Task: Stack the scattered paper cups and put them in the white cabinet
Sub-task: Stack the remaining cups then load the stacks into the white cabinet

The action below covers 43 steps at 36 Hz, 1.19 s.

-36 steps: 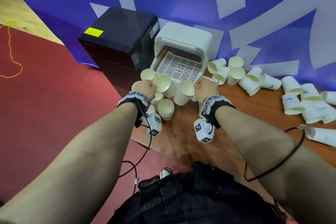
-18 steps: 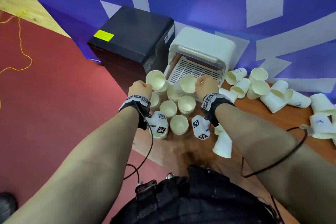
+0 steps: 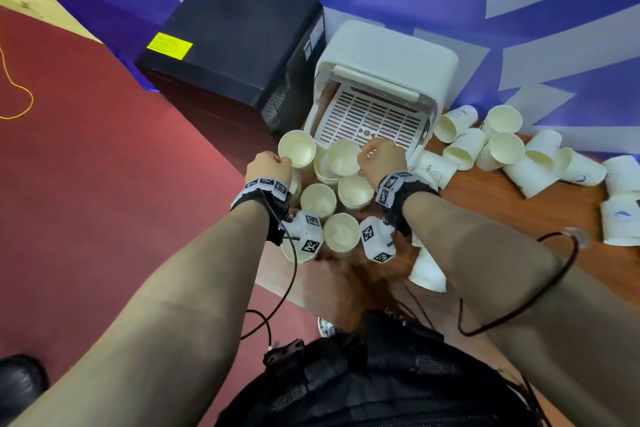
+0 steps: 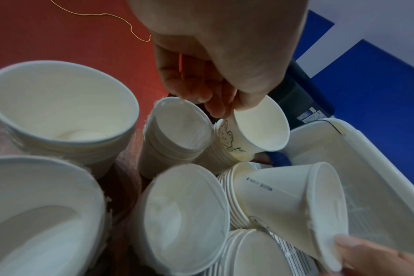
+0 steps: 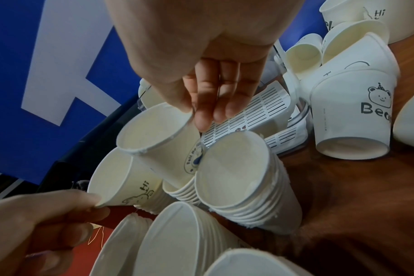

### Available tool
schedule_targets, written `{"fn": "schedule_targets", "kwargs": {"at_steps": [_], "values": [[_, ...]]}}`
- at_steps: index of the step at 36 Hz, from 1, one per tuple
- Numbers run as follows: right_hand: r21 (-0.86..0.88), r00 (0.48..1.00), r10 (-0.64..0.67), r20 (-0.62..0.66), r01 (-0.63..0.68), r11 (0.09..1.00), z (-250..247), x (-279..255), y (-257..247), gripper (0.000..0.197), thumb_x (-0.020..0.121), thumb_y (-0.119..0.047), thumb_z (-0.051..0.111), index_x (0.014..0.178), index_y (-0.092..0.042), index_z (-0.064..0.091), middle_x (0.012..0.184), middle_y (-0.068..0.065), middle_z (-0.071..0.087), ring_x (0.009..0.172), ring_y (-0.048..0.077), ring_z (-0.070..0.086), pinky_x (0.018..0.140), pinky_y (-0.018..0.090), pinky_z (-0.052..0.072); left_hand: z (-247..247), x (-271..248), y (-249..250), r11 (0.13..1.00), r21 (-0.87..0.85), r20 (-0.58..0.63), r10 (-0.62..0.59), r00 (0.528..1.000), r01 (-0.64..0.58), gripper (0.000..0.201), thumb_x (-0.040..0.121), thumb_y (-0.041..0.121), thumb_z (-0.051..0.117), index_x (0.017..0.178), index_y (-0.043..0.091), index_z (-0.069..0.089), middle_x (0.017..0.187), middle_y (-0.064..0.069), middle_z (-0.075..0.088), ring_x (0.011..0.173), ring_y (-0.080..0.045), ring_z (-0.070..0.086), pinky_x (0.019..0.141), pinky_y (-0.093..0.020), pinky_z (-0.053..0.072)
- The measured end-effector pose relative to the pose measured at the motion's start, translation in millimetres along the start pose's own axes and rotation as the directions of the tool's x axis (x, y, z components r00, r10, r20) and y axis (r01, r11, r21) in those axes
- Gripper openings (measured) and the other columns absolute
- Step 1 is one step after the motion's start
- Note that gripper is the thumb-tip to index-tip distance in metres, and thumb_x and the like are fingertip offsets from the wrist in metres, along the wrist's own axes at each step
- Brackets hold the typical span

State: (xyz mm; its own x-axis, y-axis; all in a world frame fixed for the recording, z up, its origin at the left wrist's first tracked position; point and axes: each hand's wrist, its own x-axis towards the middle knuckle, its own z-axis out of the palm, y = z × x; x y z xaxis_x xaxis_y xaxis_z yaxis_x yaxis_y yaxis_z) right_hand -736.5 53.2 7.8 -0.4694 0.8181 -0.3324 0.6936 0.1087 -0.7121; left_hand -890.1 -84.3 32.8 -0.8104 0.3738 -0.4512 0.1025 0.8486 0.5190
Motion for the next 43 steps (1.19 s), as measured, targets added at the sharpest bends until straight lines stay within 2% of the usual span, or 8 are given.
{"fn": "schedule_targets", "kwargs": {"at_steps": [7, 11, 18, 27, 33, 37, 40, 43], "values": [[0.002, 1.000, 0.000, 0.019, 0.000, 1.000, -2.0, -2.2, -0.3, 0.014, 0.086, -0.022, 0.059, 0.074, -0.030, 0.061, 0.082, 0.007, 0.073, 0.084, 0.021, 0.069, 0.081, 0.035, 0.057, 1.0, 1.2, -0.4, 1.000, 0.002, -0.004, -0.005, 1.000, 0.005, 0.019, 0.085, 0.023, 0.051, 0.088, 0.013, 0.068, 0.094, -0.013, 0.070, 0.084, -0.034, 0.061, 0.071, -0.030, 0.044], [-0.003, 1.000, 0.007, 0.024, -0.007, 1.000, -4.2, -4.2, 1.6, 0.011, 0.089, -0.021, 0.055, 0.084, -0.024, 0.064, 0.081, 0.007, 0.073, 0.083, 0.020, 0.068, 0.079, 0.031, 0.055, 2.6, -0.8, -3.7, 1.000, 0.001, -0.002, -0.008, 1.000, 0.008, 0.014, 0.083, 0.023, 0.051, 0.077, 0.016, 0.061, 0.092, -0.013, 0.071, 0.078, -0.033, 0.060, 0.069, -0.029, 0.045], [-0.054, 1.000, -0.005, 0.020, 0.006, 0.998, -9.5, -10.7, 5.8, 0.015, 0.085, -0.017, 0.053, 0.079, -0.022, 0.065, 0.070, 0.005, 0.071, 0.078, 0.019, 0.068, 0.076, 0.031, 0.056, 0.8, -6.6, -6.8, 0.999, 0.036, -0.008, 0.005, 1.000, -0.005, 0.013, 0.083, 0.022, 0.052, 0.074, 0.017, 0.060, 0.090, -0.012, 0.071, 0.081, -0.035, 0.062, 0.071, -0.030, 0.047], [-0.129, 0.994, -0.034, -0.105, 0.021, 0.991, -40.1, -38.0, 18.1, 0.021, 0.087, -0.020, 0.049, 0.082, -0.015, 0.068, 0.076, 0.009, 0.071, 0.074, 0.026, 0.066, 0.070, 0.033, 0.056, 12.4, -37.2, 11.2, 0.977, 0.142, 0.009, 0.161, 0.987, -0.160, 0.016, 0.082, 0.021, 0.052, 0.072, 0.011, 0.059, 0.074, -0.010, 0.062, 0.072, -0.033, 0.057, 0.064, -0.030, 0.044], [-0.158, 0.991, 0.032, -0.129, -0.052, 0.986, -85.6, -77.2, 59.9, 0.023, 0.088, -0.020, 0.047, 0.078, -0.011, 0.066, 0.074, 0.010, 0.070, 0.075, 0.027, 0.067, 0.070, 0.037, 0.057, 56.0, -66.7, 36.4, 0.917, 0.206, 0.129, 0.320, 0.939, -0.341, 0.020, 0.089, 0.023, 0.050, 0.077, 0.009, 0.059, 0.079, -0.011, 0.061, 0.074, -0.031, 0.054, 0.066, -0.031, 0.040], [-0.236, 0.972, 0.147, -0.183, -0.188, 0.953, -116.3, -110.0, 104.3, 0.027, 0.091, -0.017, 0.045, 0.081, -0.003, 0.066, 0.076, 0.015, 0.070, 0.073, 0.030, 0.066, 0.065, 0.036, 0.057, 97.8, -94.6, 51.1, 0.863, 0.234, 0.205, 0.407, 0.890, -0.449, 0.031, 0.093, 0.027, 0.048, 0.066, 0.012, 0.052, 0.065, -0.005, 0.051, 0.072, -0.028, 0.050, 0.067, -0.032, 0.038], [-0.270, 0.951, 0.245, -0.191, -0.291, 0.918, -137.4, -129.4, 141.3, 0.025, 0.091, -0.019, 0.043, 0.084, -0.012, 0.066, 0.076, 0.010, 0.071, 0.070, 0.026, 0.067, 0.065, 0.036, 0.059, 124.3, -115.3, 59.0, 0.830, 0.243, 0.271, 0.438, 0.857, -0.502, 0.025, 0.090, 0.026, 0.050, 0.073, 0.011, 0.058, 0.068, -0.006, 0.054, 0.074, -0.029, 0.054, 0.065, -0.031, 0.037], [-0.248, 0.934, 0.307, -0.181, -0.346, 0.905, -157.1, -144.5, 170.6, 0.023, 0.088, -0.022, 0.044, 0.085, -0.018, 0.066, 0.077, 0.007, 0.071, 0.071, 0.025, 0.069, 0.070, 0.037, 0.060, 141.9, -133.7, 60.3, 0.822, 0.221, 0.324, 0.445, 0.835, -0.525, 0.033, 0.089, 0.022, 0.054, 0.058, 0.012, 0.047, 0.059, -0.004, 0.049, 0.074, -0.035, 0.061, 0.061, -0.034, 0.040]]}}
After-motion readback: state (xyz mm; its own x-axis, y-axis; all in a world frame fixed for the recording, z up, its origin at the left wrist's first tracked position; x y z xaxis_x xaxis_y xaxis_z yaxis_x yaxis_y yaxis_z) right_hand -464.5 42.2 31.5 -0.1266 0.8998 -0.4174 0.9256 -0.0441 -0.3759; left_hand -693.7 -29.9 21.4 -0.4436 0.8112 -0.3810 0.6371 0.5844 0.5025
